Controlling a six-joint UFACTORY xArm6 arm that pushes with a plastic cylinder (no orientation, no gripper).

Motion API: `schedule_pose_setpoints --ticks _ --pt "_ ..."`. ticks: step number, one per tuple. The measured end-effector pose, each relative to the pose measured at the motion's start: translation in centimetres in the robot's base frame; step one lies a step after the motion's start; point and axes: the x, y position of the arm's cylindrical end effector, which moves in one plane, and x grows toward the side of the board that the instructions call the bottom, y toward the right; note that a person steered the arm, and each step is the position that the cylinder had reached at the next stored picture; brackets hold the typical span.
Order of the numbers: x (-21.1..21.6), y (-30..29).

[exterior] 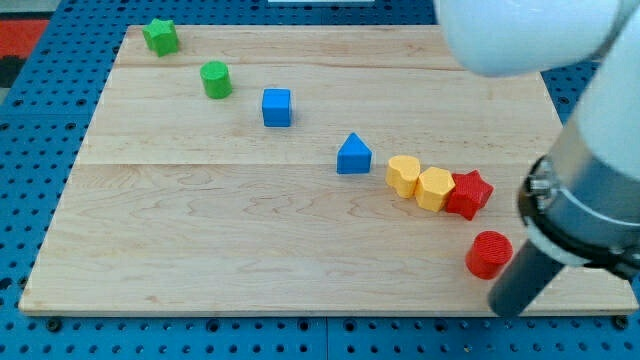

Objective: Push the yellow hexagon towards the top right of the board

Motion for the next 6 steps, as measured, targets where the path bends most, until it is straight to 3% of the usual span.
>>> schedule_pose_setpoints --ticks 1,2,4,5,6 --pt "-2.9 -1.8" --pt "-5.2 -7.2" --pt "-10.7 -3.8" --pt "-12.1 -7.1" --pt "-14.9 -1.1"
